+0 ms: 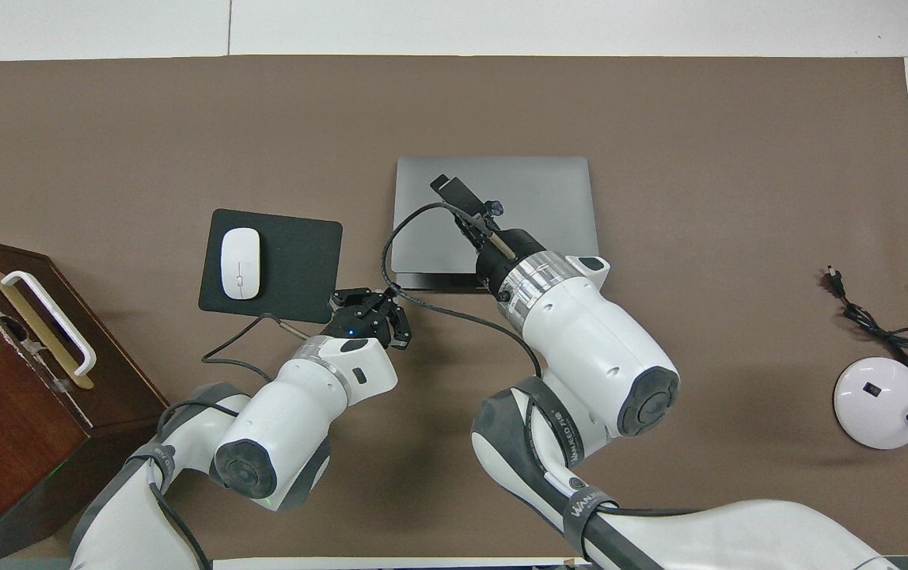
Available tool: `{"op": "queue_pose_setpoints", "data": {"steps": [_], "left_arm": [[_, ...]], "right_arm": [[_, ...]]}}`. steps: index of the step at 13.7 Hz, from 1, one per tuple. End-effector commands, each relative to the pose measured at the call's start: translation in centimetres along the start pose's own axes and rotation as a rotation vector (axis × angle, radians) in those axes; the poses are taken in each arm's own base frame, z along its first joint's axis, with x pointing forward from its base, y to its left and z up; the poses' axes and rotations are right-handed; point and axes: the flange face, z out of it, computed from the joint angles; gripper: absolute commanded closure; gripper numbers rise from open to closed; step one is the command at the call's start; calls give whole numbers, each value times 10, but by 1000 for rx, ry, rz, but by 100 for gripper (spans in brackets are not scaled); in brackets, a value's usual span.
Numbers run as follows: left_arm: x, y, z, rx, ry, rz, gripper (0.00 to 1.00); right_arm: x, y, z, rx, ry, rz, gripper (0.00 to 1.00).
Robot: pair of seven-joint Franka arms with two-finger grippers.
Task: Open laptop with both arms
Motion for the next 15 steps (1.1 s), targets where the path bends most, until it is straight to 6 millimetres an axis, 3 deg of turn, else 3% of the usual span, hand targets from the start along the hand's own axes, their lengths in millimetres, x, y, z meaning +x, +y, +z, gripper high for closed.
{"op": "queue_pose_setpoints", "data": {"steps": [1, 4, 15], "left_arm": [[5, 1, 12, 1, 15, 20, 100], [7, 1, 24, 2, 12, 23, 100], [11, -6, 41, 12, 10, 19, 100]], "right_arm": [[-18, 6, -7, 3, -14, 37, 1], [-28, 10, -6, -8, -27, 55, 1], [-36, 71, -23, -126, -26, 21, 0]]}}
